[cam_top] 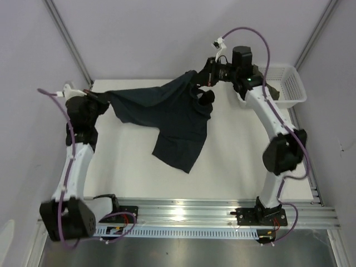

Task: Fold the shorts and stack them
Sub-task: Flatten the shorts out

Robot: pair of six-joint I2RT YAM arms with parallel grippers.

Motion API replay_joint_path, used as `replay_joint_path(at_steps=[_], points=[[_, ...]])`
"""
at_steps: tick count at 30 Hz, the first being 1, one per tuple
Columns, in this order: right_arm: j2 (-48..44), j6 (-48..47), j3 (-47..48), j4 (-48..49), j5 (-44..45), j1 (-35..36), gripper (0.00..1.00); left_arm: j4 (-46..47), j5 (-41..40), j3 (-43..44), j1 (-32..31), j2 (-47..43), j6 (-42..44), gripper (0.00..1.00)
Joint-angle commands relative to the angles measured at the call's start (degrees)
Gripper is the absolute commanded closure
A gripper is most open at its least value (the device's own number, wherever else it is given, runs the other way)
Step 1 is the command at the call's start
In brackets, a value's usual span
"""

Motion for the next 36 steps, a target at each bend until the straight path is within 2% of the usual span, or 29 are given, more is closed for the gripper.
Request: replay_joint_path(at_steps=[1,3,7,9,13,15,18,21,24,25,26,30,32,34,36], points=[[-19.61,-10.01,-2.62,-2.80,-3.39,6.66,1.00,-4.68,0.37,4.74,-1.45,-15.91,3.88,1.00],[-29.10,-12.23,-6.58,-4.32,-1.99,9.49,1.00,-7.60,-3.75,5.53,-4.70,-25.99,7.04,1.00],[-44.31,-14.53,-14.66,-2.06,-1.37,15.47,1.00,-7.43,-4.05,4.57,-6.38,-38.58,8.89,1.00],[-51.59,-13.13,-19.04,0.76,-0.59,17.41,1.00,-6.38,-2.73,4.13,-6.38,-41.43,8.63,1.00],[-54.27,-11.10,-18.20,0.43,2.31,18.55,1.00,-6.11,-1.14,3.78,-6.47,-43.29,6.88,1.00],[-50.08,-11.19,-15.57,-4.03,5.64,17.77,1.00,-7.42,-0.79,4.48,-6.38,-39.43,5.91,1.00],[-44.53,-6.83,-12.75,-3.98,3.82,13.31,1.00,-7.61,-0.17,4.66,-6.47,-31.79,4.94,1.00],[-37.68,-2.85,-14.58,-0.21,0.22,8.73,1.00,-9.01,-2.28,4.75,-6.38,-24.84,5.29,1.00],[-31.52,-1.08,-20.11,1.56,-1.02,7.83,1.00,-9.46,-4.04,2.04,-6.38,-19.58,5.64,1.00],[-29.59,-0.65,-22.56,3.31,-0.67,7.48,1.00,-7.54,-4.30,1.06,-6.38,-18.33,5.82,1.00],[-28.79,0.05,-29.02,5.50,-1.01,7.13,1.00,-6.04,-4.39,-1.38,-6.47,-17.19,5.64,1.00],[-22.04,4.53,-42.32,24.19,-2.24,4.94,1.00,4.85,-5.35,-11.15,-6.38,-9.73,4.33,1.00],[-17.21,6.20,-42.72,27.31,-2.51,3.44,1.00,8.02,-6.85,-14.58,-6.38,-2.62,3.10,1.00],[-8.95,6.47,-38.77,28.89,-2.69,2.65,1.00,7.86,-10.61,-13.81,-6.12,5.01,1.78,1.00],[-1.32,7.35,-34.65,30.30,-3.30,2.30,1.00,7.95,-10.89,-13.27,-5.51,8.90,0.46,1.00]])
